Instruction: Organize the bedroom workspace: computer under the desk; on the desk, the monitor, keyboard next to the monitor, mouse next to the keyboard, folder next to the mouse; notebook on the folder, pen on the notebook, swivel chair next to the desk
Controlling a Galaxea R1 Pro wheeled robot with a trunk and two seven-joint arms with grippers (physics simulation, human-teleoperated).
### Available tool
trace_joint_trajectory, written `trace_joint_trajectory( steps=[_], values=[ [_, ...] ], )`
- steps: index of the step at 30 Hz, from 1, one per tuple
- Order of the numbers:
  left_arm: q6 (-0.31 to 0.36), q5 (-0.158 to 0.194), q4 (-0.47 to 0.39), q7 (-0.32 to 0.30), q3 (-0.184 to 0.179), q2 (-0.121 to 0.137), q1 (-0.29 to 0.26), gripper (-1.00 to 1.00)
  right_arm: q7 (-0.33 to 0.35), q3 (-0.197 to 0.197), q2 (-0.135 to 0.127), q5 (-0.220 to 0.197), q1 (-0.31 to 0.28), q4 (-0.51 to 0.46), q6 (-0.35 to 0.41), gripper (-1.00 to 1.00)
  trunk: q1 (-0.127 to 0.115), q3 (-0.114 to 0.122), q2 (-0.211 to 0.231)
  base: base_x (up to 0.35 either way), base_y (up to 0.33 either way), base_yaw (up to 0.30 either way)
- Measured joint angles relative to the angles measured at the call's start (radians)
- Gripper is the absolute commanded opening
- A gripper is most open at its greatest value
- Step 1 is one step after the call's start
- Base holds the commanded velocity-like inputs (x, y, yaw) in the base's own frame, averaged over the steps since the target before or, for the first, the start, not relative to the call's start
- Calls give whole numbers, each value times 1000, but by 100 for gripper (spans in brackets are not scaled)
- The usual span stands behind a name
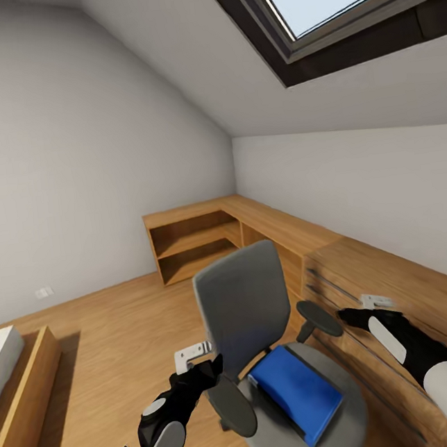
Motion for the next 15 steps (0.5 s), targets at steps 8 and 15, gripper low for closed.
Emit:
trace_joint_trajectory(
  steps=[8, 15],
  values=[
    [-1, 0, 0, 0, 0, 0, 0, 100, 0, 0, 0, 0, 0, 0, 0, 100, 0, 0, 0, 0, 0, 273],
    [-1, 0, 0, 0, 0, 0, 0, 100, 0, 0, 0, 0, 0, 0, 0, 100, 0, 0, 0, 0, 0, 273]
  ],
)
